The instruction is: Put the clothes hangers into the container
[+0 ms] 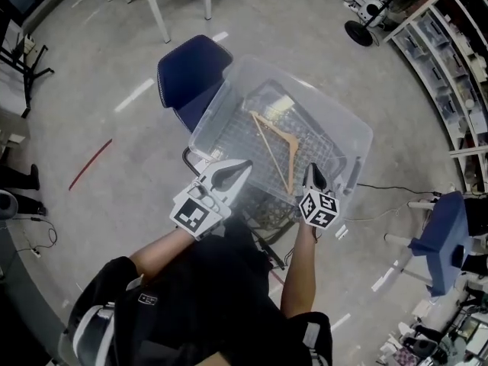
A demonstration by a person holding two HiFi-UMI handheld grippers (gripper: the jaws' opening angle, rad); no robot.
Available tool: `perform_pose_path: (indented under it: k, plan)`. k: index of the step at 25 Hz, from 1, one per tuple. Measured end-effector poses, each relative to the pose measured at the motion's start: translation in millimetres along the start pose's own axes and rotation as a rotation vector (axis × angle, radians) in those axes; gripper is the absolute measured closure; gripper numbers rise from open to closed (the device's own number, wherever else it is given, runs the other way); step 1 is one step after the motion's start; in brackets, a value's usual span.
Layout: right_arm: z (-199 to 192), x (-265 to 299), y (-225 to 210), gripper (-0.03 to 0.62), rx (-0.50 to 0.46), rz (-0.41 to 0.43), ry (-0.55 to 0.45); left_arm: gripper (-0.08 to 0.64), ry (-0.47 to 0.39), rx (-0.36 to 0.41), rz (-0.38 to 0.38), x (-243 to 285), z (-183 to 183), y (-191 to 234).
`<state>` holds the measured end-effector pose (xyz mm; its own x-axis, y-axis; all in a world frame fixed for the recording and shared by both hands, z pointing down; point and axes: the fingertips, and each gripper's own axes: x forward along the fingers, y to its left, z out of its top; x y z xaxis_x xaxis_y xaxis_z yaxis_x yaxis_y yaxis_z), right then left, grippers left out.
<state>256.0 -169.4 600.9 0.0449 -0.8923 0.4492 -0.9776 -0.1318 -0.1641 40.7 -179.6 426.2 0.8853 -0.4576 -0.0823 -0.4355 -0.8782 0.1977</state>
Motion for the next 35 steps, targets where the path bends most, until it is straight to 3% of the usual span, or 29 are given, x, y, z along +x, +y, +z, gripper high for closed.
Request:
perform_pose_path:
  k: [8,15,26,35]
  plan:
    - [11.1,-114.2,81.9,0.577,0.032,-0.034,-0.157,0.540,-0.015,-0.005,-0.066,-59.6,8.1,-26.1]
    - [12.4,-183.4,141.1,0.577,0.029,-0.029,-0.210,0.540,-0.005,0.003,-0.113,-98.3,19.6,-48.7]
    - [0.7,-229.1,163.3,0.577,0.038,0.010,-0.231,0.540,0.029,-0.023,-0.103,-107.0,4.6,-75.4]
    - [-6.1,-232.7,144.3,0.578,0.040,0.031,-0.227,0.540,0.022,-0.009,-0.121,-88.6,-3.2,-101.4]
